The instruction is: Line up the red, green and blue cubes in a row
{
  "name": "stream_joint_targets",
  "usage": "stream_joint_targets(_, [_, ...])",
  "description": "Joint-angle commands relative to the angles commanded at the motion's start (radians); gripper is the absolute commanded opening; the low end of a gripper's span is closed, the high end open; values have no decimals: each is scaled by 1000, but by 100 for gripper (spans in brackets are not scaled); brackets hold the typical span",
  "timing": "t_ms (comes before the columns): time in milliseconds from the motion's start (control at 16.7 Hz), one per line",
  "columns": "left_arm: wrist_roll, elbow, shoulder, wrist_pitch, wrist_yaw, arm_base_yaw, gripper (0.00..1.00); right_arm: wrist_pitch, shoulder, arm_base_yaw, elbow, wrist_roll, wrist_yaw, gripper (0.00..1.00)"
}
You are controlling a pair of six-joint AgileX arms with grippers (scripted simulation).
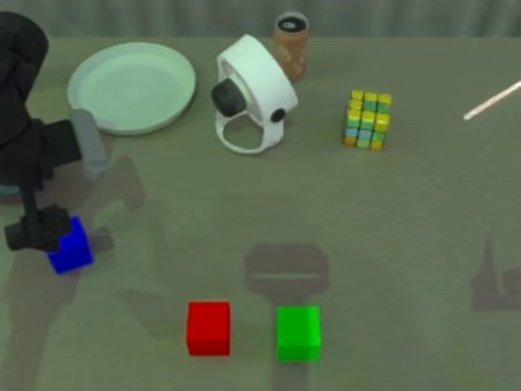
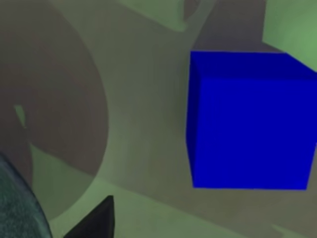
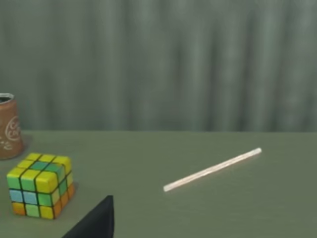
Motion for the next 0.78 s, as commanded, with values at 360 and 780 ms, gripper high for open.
stream_joint_targets(360, [3,2,7,1,0,4,100,1,-2,-1,-1,0,-1,100])
stream_joint_targets(780, [5,-128,109,244,1,2,100,1,-2,-1,-1,0,-1,100])
